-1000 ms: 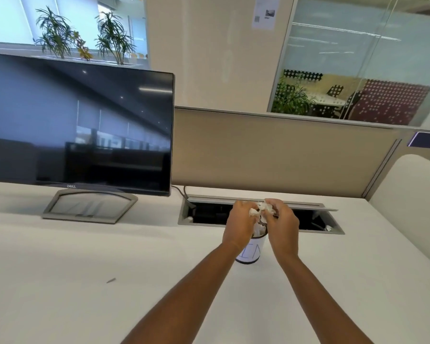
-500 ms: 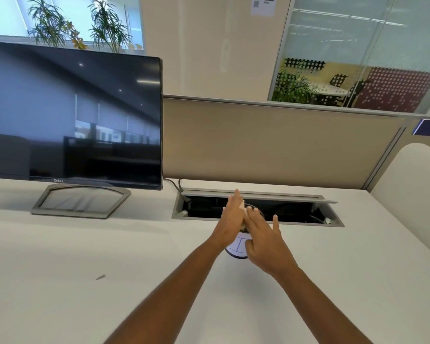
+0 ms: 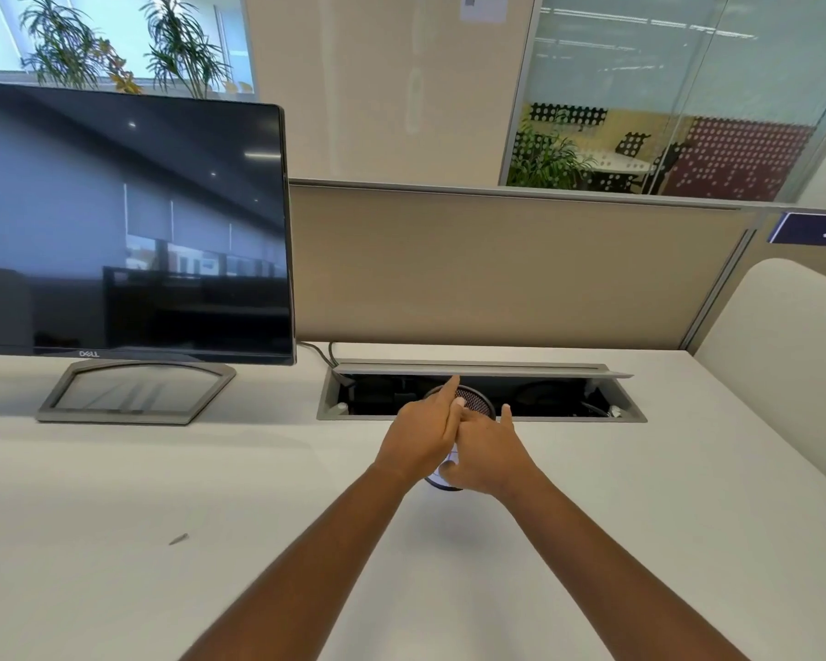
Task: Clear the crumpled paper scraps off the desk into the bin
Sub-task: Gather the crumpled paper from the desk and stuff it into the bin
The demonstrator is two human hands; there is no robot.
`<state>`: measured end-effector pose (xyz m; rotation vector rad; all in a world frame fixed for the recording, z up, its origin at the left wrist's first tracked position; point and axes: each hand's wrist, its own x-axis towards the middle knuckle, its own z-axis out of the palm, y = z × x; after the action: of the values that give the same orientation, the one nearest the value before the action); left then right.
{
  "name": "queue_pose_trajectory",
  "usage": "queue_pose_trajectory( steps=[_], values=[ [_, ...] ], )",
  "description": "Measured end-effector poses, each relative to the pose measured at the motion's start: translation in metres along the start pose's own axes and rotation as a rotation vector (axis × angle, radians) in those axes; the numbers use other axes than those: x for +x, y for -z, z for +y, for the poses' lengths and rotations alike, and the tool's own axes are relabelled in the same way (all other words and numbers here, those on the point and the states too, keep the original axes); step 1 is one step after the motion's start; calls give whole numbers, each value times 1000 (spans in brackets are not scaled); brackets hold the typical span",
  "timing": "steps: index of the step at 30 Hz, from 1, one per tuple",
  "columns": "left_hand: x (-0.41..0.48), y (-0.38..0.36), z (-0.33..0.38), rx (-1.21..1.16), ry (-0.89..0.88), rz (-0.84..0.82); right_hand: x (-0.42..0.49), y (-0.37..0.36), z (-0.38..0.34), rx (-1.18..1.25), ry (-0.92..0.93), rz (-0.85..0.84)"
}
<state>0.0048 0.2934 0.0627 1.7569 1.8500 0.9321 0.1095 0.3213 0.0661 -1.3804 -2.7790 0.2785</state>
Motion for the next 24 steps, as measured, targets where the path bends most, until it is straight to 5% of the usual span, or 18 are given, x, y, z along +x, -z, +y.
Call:
queue_pose_trajectory(
  steps=[11,14,24],
  values=[
    [-33,-11,-11,-177,-24,92,17,5,-9,-47,-87,-122],
    [-53,-12,-16,-62,-72,85,12,5,-9,-64,-44,-51],
    [-140,-9,-27,549,156,-16,2,10,-11,-155,-49,-101]
  ],
)
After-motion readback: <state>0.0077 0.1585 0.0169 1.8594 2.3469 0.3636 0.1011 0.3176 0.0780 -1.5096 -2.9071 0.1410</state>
